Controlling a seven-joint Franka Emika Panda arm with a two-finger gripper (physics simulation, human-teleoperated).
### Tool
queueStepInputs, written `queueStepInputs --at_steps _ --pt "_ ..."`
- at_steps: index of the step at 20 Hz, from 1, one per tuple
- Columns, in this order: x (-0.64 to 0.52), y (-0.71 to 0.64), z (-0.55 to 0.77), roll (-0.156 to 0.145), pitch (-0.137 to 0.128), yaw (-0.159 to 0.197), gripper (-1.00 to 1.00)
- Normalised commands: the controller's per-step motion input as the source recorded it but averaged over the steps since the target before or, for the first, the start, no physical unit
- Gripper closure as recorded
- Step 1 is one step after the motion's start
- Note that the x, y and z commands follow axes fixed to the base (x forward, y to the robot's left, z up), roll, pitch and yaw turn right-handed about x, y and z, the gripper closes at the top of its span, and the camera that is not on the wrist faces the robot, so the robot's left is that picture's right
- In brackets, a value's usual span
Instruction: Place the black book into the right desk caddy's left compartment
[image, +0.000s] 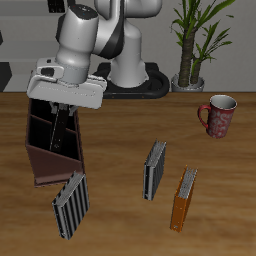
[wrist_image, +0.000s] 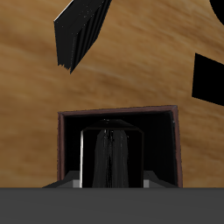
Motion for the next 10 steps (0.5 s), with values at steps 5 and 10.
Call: queueStepInputs --at_steps 5,10 --pt "0.06 -0.01 -0.3 0.002 0.03 -0.004 1.0" --pt "0.02 0.01 -0.19 0.002 0.015 0.005 1.0"
